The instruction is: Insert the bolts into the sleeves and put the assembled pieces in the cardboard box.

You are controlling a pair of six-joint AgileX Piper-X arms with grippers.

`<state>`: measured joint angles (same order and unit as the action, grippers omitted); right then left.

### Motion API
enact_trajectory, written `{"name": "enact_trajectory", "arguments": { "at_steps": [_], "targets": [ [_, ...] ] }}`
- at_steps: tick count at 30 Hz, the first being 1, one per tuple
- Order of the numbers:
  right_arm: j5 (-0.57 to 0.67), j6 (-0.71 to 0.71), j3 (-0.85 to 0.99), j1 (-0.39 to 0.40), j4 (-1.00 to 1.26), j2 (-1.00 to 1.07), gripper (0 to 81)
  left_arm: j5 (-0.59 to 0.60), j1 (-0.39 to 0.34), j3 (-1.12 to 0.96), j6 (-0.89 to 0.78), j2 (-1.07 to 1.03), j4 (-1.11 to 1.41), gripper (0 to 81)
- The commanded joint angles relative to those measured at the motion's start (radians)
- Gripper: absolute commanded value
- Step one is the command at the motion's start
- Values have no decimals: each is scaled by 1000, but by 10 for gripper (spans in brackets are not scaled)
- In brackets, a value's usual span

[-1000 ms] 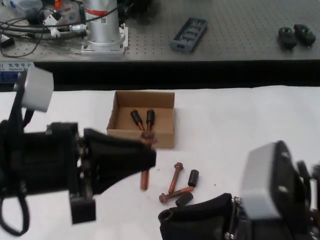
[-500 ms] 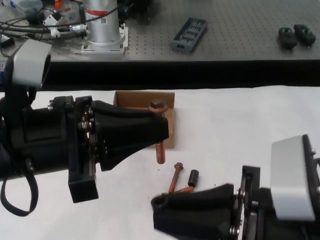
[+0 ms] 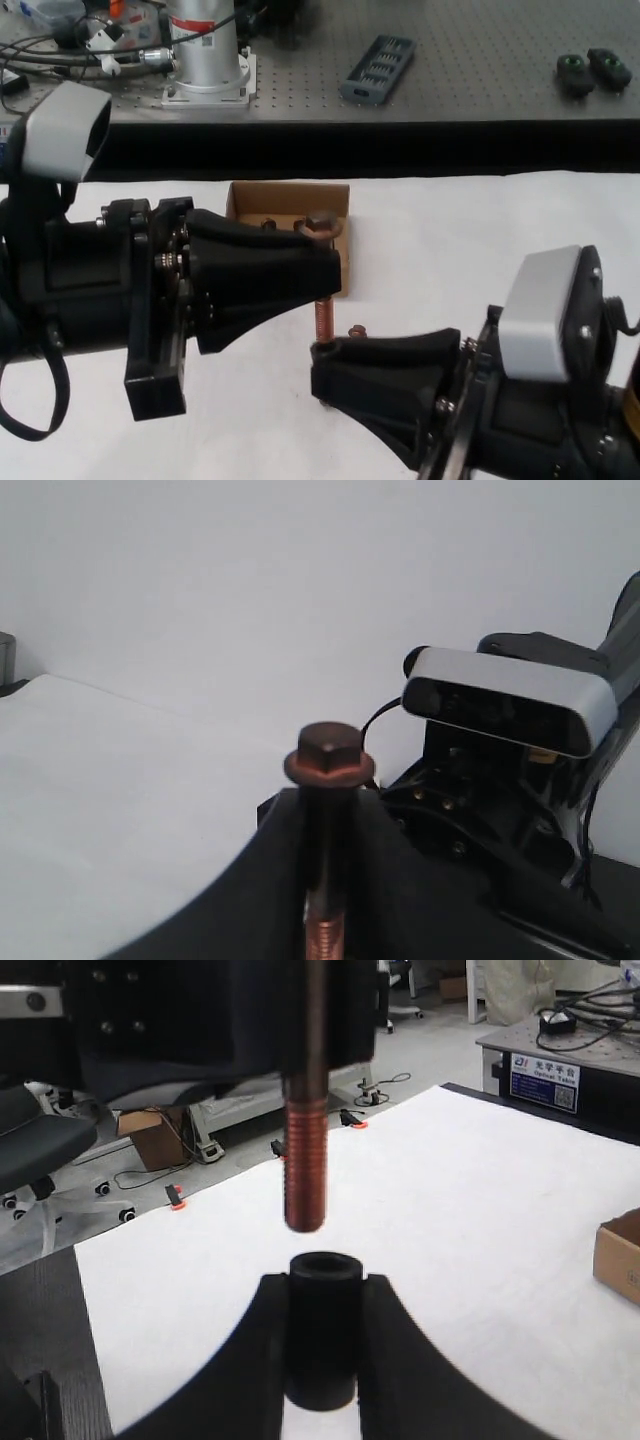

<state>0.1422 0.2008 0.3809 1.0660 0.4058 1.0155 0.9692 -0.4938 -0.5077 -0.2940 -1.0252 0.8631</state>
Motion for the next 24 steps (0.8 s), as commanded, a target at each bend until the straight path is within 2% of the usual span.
{"name": "enact_trajectory", "arguments": {
  "at_steps": [1, 9, 24],
  "targets": [
    [11, 2, 5, -9, 82, 16, 38, 38, 1, -6, -6, 2, 36, 6],
    [103, 25, 5, -8, 101, 16, 38, 38, 1, -6, -6, 2, 36, 6],
    [39, 22, 5, -19, -11, -62, 38, 38, 1, -6, 2, 2, 36, 6]
  ]
}}
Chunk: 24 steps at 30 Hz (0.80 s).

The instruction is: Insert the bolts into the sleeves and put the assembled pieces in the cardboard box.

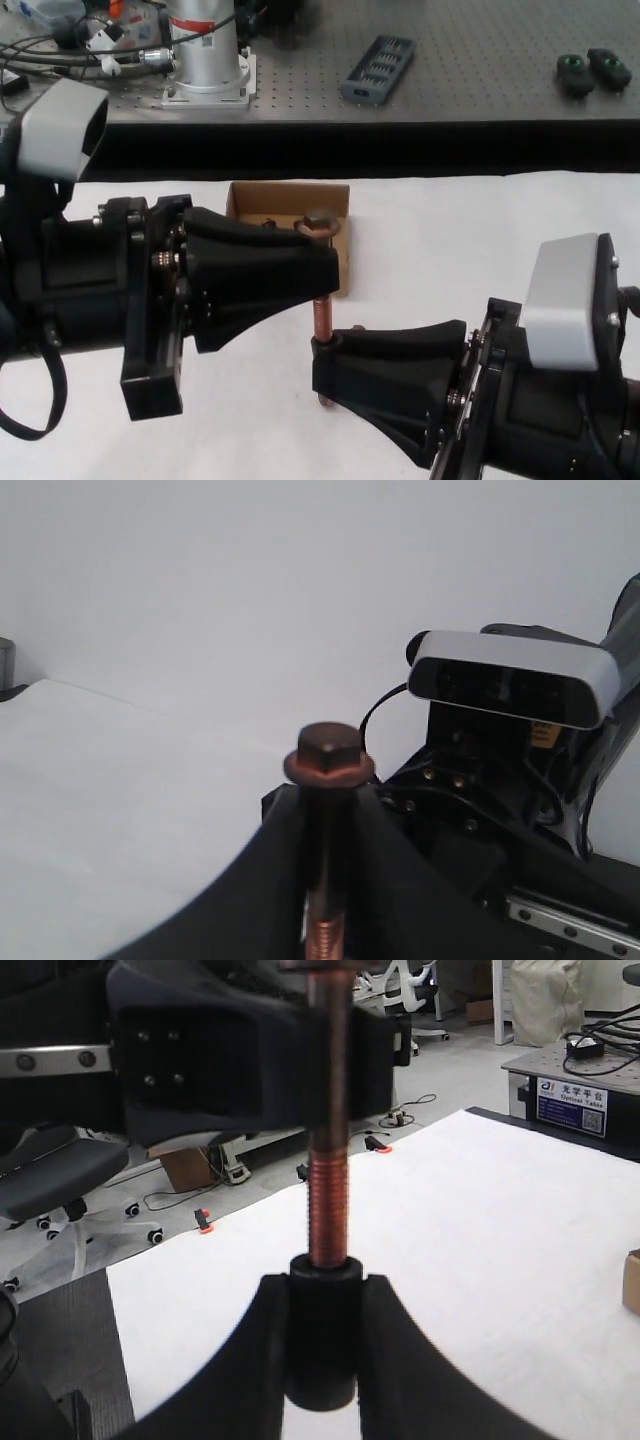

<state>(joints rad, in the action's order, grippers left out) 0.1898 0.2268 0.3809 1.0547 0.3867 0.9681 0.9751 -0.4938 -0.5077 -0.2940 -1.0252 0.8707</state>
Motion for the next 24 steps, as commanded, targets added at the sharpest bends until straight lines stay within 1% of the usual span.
{"name": "enact_trajectory", "arguments": {
  "at_steps": [1, 9, 13, 20, 23, 24],
  "targets": [
    [-8, -4, 5, -7, 8, -15, 38, 32, 1, -6, 2, 2, 28, 6],
    [-31, -4, 5, -7, 55, -15, 38, 32, 1, -6, -11, 2, 28, 6],
    [-49, -4, 5, -7, 111, -15, 38, 62, 1, -6, -17, 2, 28, 6],
    [-60, -4, 5, -7, 154, -15, 38, 55, 1, -6, -20, 2, 21, 6],
    [-60, -4, 5, -7, 156, -15, 38, 32, 1, -6, -63, 2, 15, 6],
    [-60, -4, 5, -7, 159, -15, 38, 32, 1, -6, -77, 2, 16, 26]
  ]
}}
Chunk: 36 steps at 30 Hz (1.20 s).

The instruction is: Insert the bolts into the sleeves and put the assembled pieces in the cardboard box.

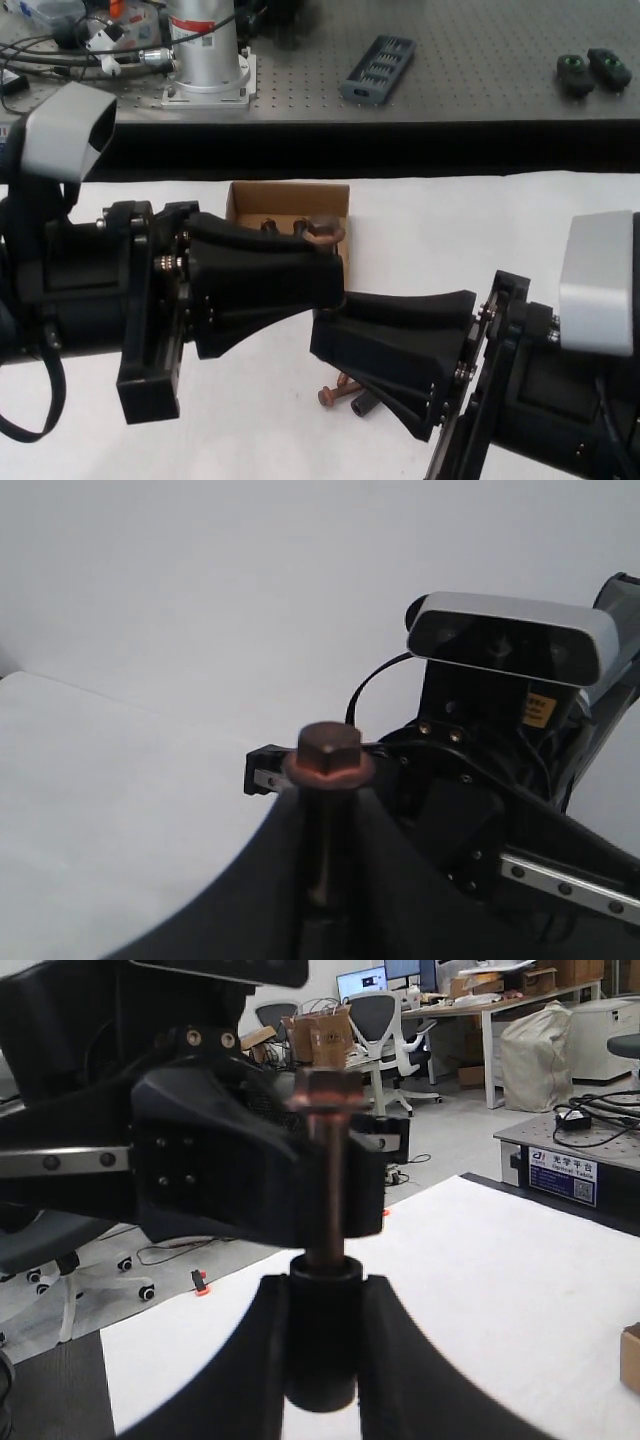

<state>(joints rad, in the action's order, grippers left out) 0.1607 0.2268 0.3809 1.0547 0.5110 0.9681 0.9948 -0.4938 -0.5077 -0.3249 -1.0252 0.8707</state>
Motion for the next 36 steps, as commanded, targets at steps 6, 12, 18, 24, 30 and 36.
{"name": "enact_trajectory", "arguments": {
  "at_steps": [6, 12, 18, 24, 30, 36],
  "targets": [
    [-31, -4, 5, -7, 34, -15, 38, -37, 1, -6, -142, 2, 13, 424],
    [-71, -4, 5, -7, 34, -15, 38, -87, 1, -6, -198, 2, 13, 367],
    [-152, -4, 59, -59, -128, -12, 38, -221, 1, -6, -200, 2, 10, 192],
    [-99, -4, 207, -221, -393, 38, 38, -311, 1, -6, -197, 2, -42, 98],
    [36, 1, 389, -354, -549, 199, 38, -387, 1, -6, -126, 2, -94, 60],
    [36, 8, 602, -383, -704, 406, 38, -387, 38, 5, -115, 2, -117, 8]
  ]
}}
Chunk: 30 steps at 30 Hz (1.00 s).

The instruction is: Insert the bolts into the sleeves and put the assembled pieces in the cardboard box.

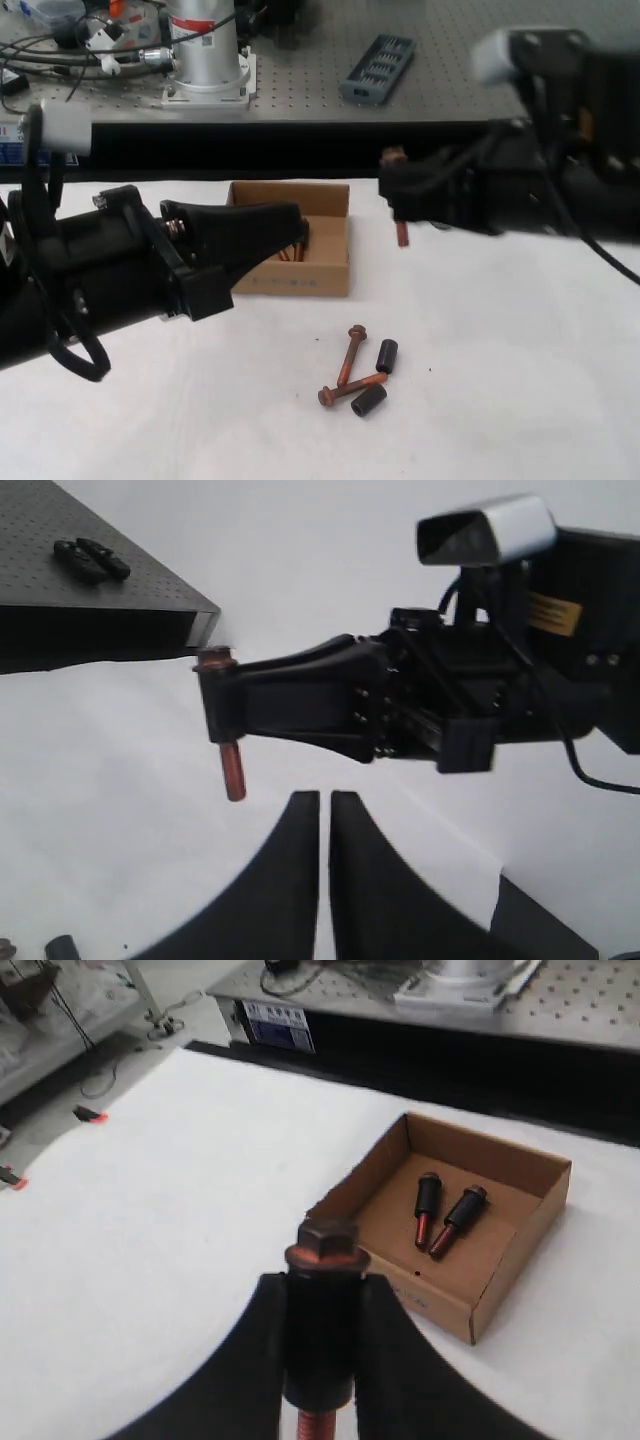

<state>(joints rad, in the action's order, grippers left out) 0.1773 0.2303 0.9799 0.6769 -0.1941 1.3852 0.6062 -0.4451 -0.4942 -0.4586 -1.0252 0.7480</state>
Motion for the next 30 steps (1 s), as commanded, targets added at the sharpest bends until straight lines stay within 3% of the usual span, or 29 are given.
{"name": "enact_trajectory", "arguments": {
  "at_steps": [1, 11, 20, 30],
  "targets": [
    [19, 1, 42, -5, -14, 18, 38, 2, 8, -1, 16, 4, 8, 6],
    [24, 1, 396, -14, -175, 359, 38, 60, 193, 100, -36, 118, 9, 6],
    [-11, 1, 726, -16, -345, 648, 38, 124, 254, 164, -36, 181, -3, 0],
    [-95, 29, 1013, -48, -466, 880, 38, 191, 259, 171, -36, 181, -74, 242]
  ]
}}
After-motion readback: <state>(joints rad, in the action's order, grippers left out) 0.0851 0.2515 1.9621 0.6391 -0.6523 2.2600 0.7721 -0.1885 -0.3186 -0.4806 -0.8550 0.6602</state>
